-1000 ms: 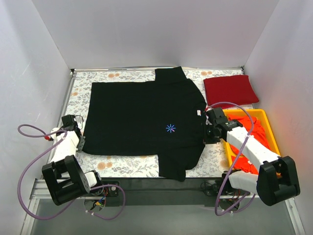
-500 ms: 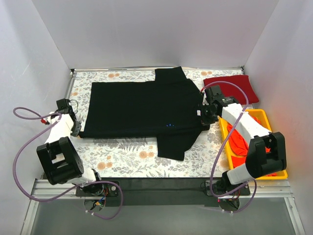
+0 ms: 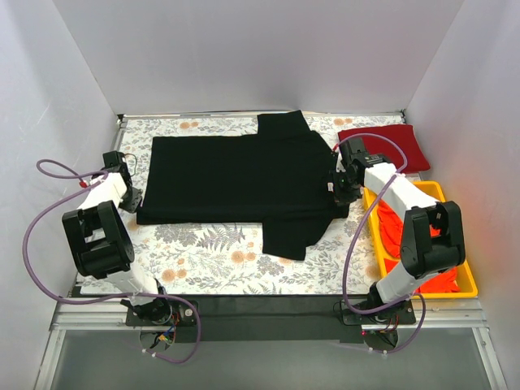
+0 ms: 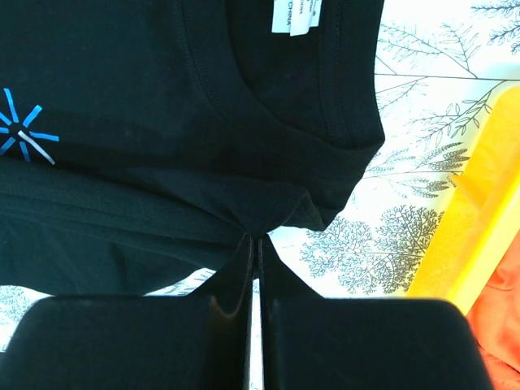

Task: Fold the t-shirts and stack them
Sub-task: Fold the tshirt

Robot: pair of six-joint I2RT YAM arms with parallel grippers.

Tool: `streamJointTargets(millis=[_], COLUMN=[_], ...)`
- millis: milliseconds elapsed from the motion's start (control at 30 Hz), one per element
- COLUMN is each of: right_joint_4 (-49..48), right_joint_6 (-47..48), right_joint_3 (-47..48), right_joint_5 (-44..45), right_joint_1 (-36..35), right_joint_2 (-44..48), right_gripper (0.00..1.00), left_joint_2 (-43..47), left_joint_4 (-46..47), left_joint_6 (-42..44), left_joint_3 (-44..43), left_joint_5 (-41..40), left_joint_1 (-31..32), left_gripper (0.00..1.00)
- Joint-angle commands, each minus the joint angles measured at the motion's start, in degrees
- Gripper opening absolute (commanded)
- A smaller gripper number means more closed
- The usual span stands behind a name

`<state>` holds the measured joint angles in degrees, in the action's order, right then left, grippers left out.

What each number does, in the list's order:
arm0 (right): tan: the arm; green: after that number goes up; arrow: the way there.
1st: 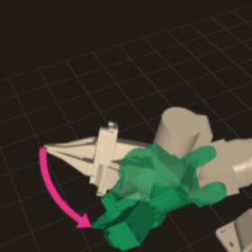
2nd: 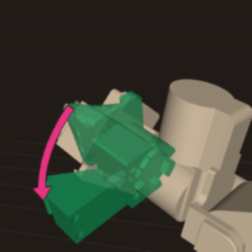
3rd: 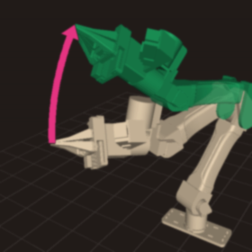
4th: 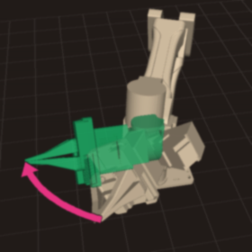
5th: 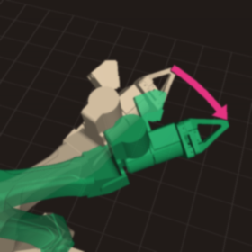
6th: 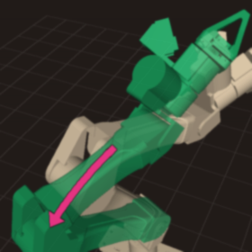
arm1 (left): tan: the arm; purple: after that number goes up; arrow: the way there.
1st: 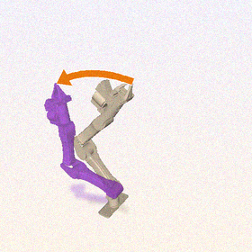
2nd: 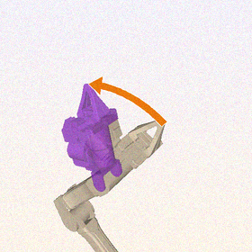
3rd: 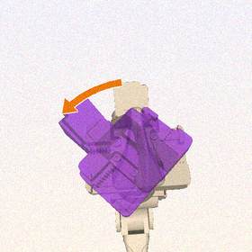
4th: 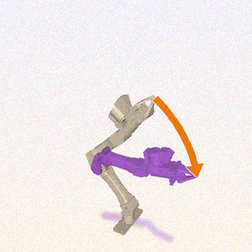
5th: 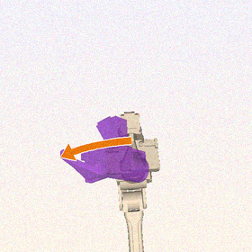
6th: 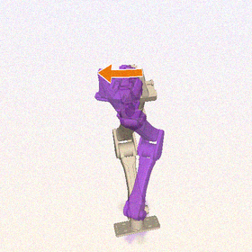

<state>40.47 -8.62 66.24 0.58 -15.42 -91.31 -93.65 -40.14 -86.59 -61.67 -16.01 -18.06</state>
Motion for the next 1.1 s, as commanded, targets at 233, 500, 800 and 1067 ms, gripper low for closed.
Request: streamJointTargets(millis=[233, 500, 800, 1067], right_joint_4=[-2.23, -3.11, -3.73, -3.64], right_joint_6=[1.15, 0.54, -0.08, -0.43], right_joint_3=[1.96, 2.67, 1.79, 5.74], right_joint_5=[1.27, 0.74, 0.91, -0.14], right_joint_1=[1.62, 1.71, 1.8, 1.71], right_joint_2=[-2.65, -4.41, -3.79, -3.44], right_gripper=[0.01, 0.01, 0.01, 0.01], left_joint_2=[-2.15, -3.56, -4.26, -3.83], left_joint_4=[2.43, 3.4, 3.14, 3.23], left_joint_6=[-0.51, -0.08, -0.07, -0.25], left_joint_3=[-2.05, -3.37, -4.69, -3.19], left_joint_5=[-2.62, -2.36, -2.71, -3.76], left_joint_1=[0.84, 1.45, 1.89, 1.89], left_gripper=[0.02, 0.02, 0.02, 0.03])
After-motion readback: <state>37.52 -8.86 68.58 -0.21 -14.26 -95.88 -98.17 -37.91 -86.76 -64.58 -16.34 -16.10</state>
